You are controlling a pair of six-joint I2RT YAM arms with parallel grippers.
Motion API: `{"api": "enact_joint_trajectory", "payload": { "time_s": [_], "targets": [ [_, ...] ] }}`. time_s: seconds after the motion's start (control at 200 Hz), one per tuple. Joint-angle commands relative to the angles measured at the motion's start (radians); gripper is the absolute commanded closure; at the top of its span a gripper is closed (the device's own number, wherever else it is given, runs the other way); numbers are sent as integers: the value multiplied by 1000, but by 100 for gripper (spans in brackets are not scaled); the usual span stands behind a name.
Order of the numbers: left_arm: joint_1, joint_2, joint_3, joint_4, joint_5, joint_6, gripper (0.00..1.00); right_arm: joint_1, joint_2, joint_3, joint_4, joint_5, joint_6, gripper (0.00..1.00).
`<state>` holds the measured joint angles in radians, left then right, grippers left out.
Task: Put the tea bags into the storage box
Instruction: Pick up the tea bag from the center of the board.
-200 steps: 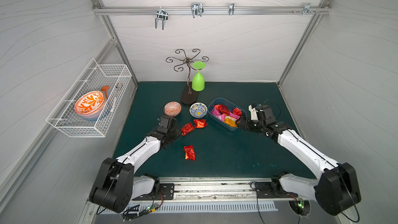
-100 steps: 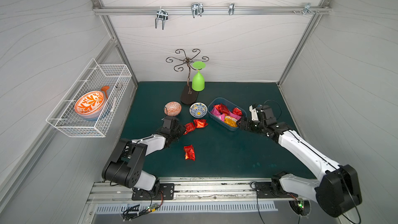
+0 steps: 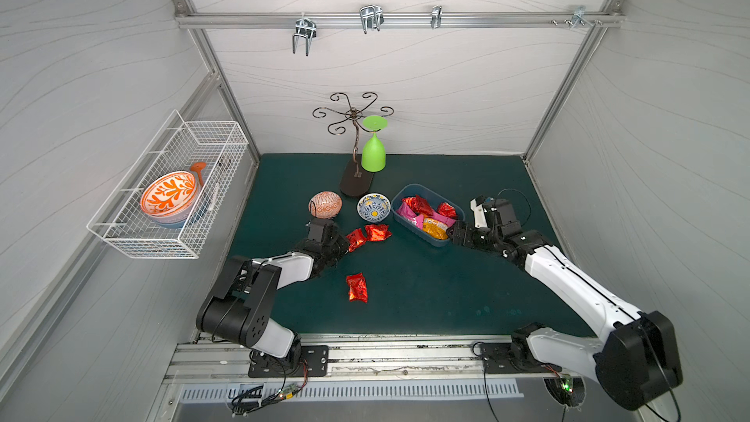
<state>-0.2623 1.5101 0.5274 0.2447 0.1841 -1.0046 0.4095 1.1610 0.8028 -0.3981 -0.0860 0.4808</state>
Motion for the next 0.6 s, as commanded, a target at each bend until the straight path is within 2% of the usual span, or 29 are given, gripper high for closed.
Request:
{"api": "enact_joint_trajectory", "payload": {
  "time_s": [0.0,0.155,0.37,0.48,0.59],
  "targets": [
    [5,-16,23,-11,-3,11,99,6,-27,20,-23,8,-8,12],
    [5,-88,36,-111,-3,45,100,6,-28,21,-27,6,-7,13],
    [-1,-279,36,-283,-4,102,100,6,-25,14,-24,2,-2,13],
    [-33,-360,34,-335,-5,102,100,6,-27,3,-18,-4,10,13],
    [-109,-410,58,-361,-50,115,100,6,-33,-12,-13,-20,21,13]
  ]
}}
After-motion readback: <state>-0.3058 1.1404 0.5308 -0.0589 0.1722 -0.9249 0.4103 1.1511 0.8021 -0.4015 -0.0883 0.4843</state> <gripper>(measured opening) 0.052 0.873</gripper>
